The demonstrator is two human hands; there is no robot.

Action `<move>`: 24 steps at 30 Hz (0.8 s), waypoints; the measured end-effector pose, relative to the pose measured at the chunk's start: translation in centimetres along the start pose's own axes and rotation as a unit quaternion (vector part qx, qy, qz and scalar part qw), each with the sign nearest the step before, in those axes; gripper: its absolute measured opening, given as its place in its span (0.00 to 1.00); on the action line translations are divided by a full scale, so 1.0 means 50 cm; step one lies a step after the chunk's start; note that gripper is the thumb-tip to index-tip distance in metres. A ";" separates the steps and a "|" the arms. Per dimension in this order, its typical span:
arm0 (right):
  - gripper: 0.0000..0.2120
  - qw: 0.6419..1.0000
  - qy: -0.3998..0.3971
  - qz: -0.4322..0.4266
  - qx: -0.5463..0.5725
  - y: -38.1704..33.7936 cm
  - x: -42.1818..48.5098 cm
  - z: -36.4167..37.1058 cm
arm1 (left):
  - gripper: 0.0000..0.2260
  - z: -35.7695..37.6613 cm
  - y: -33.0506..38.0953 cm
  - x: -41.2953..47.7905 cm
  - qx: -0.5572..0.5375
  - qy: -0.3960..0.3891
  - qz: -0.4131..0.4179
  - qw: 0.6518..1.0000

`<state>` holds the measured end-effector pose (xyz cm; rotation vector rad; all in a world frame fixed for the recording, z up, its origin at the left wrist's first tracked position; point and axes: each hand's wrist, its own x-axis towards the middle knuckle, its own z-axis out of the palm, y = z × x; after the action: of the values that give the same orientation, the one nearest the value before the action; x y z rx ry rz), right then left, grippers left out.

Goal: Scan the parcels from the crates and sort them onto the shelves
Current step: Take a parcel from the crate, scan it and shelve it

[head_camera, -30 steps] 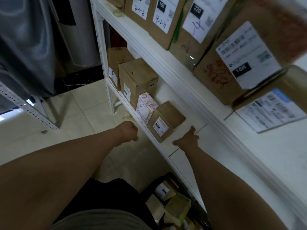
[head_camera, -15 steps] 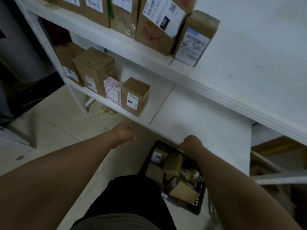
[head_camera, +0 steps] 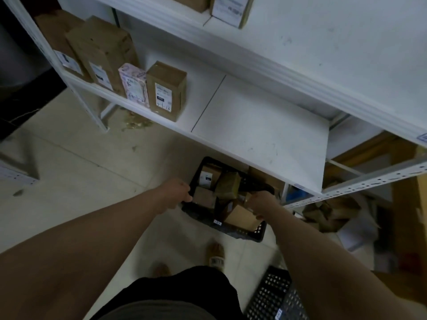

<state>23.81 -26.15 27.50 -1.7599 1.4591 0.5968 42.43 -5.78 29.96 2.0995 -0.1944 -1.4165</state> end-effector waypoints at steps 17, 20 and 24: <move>0.16 0.993 -0.093 -0.059 0.031 0.098 0.290 -0.068 | 0.08 0.281 0.058 0.164 0.014 0.040 -0.039 0.998; 0.15 0.992 -0.093 -0.082 0.034 0.108 0.354 -0.037 | 0.07 0.314 0.045 0.219 -0.005 0.042 -0.054 0.998; 0.17 0.989 -0.117 -0.086 -0.022 0.121 0.445 0.022 | 0.08 0.352 -0.002 0.316 -0.028 0.043 -0.062 0.997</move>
<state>23.40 -39.20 8.47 -1.7621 1.1298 0.7233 33.52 -19.37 12.76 2.1538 0.0097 -1.3819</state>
